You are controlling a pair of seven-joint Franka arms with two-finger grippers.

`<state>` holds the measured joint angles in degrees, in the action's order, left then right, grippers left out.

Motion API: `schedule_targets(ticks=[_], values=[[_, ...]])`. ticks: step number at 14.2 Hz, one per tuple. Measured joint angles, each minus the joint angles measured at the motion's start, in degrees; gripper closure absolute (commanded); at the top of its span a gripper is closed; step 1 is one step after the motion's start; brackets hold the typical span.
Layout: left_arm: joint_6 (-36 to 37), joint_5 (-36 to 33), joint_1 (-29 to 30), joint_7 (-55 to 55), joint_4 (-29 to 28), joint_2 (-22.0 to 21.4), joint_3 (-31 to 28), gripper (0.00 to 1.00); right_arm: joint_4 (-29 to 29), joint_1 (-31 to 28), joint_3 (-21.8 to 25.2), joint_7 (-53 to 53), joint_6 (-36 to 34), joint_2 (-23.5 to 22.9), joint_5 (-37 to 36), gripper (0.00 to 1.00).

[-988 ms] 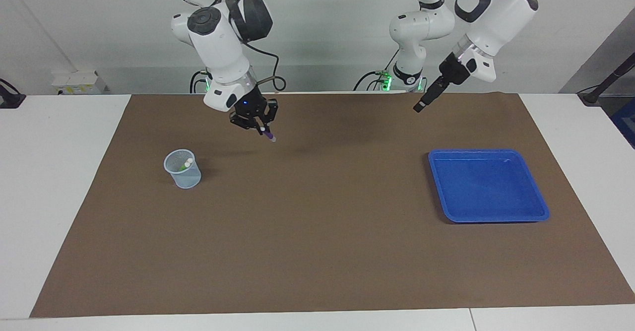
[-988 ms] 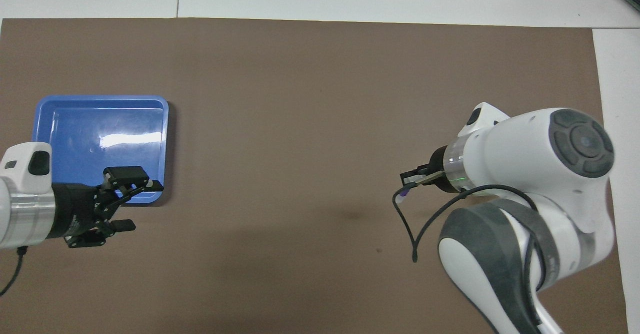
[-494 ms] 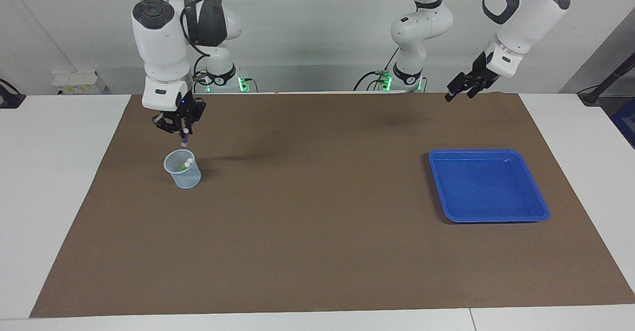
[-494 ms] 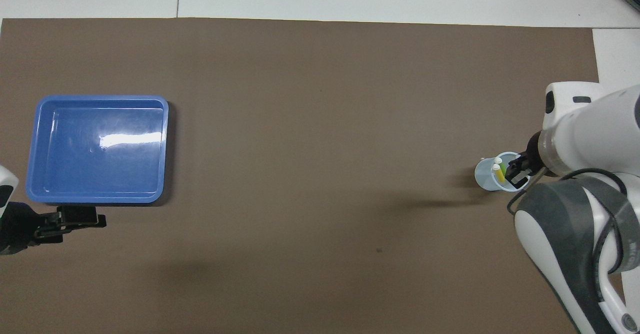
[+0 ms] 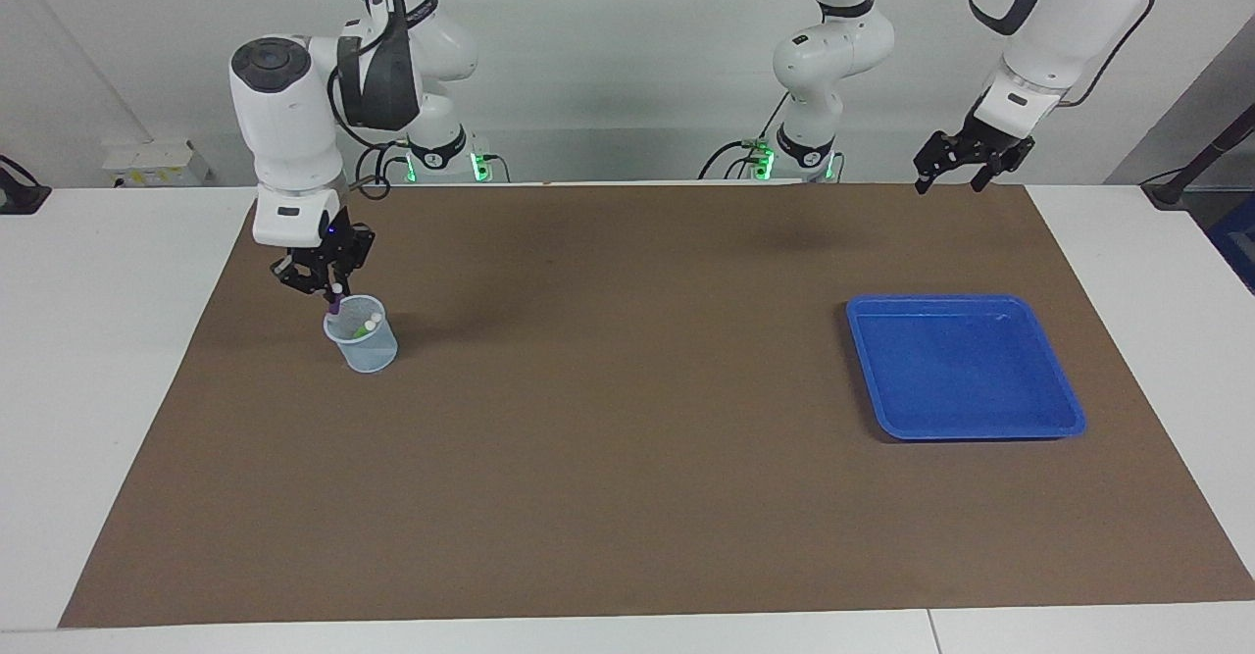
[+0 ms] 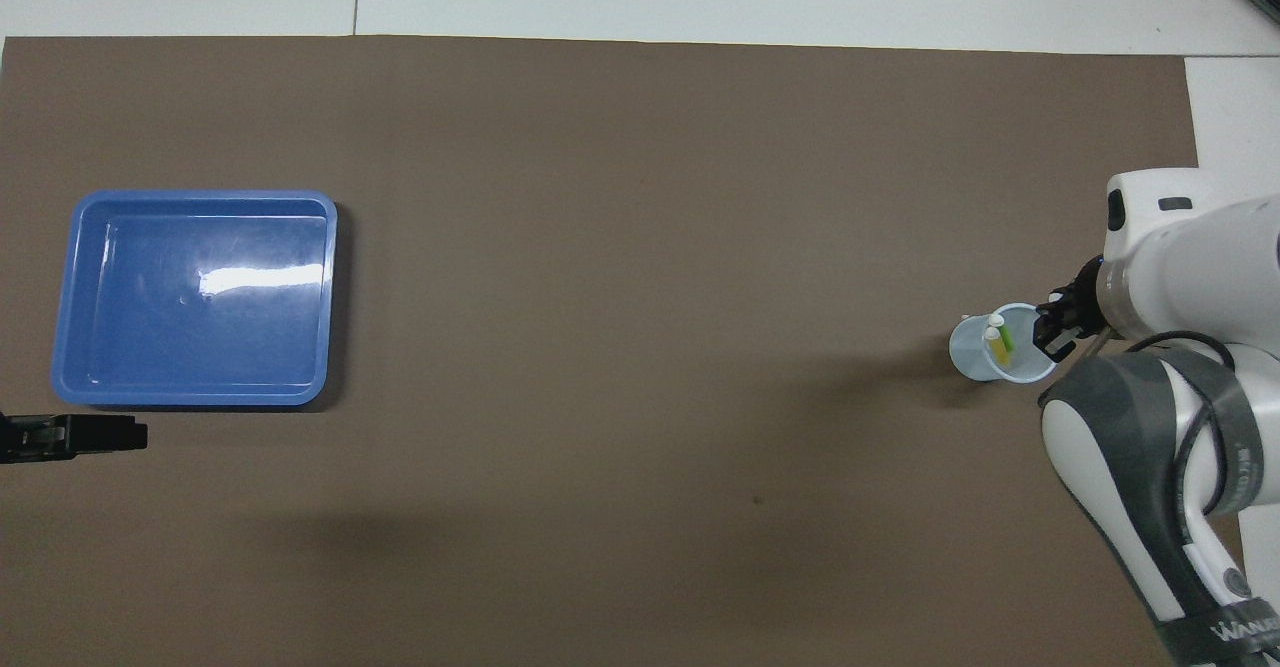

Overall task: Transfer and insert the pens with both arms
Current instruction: 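Insert the purple pen into the cup with the right gripper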

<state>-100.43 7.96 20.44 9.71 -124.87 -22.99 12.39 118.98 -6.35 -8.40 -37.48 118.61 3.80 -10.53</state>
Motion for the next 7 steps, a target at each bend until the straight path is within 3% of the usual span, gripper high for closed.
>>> schedule_targets(ticks=[3, 4, 5, 6, 7], values=[[0.0, -0.2, 0.0, 0.2, 2.3, 1.4, 0.3, 0.0, 0.9, 0.0, 0.0, 2.3, 0.5, -0.5, 0.2, 1.0], [0.0, -0.6, 0.0, 0.2, 3.5, 2.1, 0.5, 0.0, 1.5, -0.2, 0.0, 2.5, 1.2, -0.5, 0.4, 0.82], [-0.1, -0.9, 0.0, 0.2, 4.6, 2.7, 0.8, 0.0, 2.4, -0.7, 0.1, 2.5, 2.3, -0.5, 0.5, 0.46], [-0.1, -1.0, -0.1, 0.2, 5.5, 3.4, 0.9, 0.0, 3.6, -1.1, 0.1, 2.6, 3.8, -0.5, 0.6, 0.0], [-0.1, -1.0, -0.1, 0.2, 6.2, 3.9, 0.9, 0.0, 4.6, -1.4, 0.1, 2.6, 5.0, -0.6, 0.7, 0.0]])
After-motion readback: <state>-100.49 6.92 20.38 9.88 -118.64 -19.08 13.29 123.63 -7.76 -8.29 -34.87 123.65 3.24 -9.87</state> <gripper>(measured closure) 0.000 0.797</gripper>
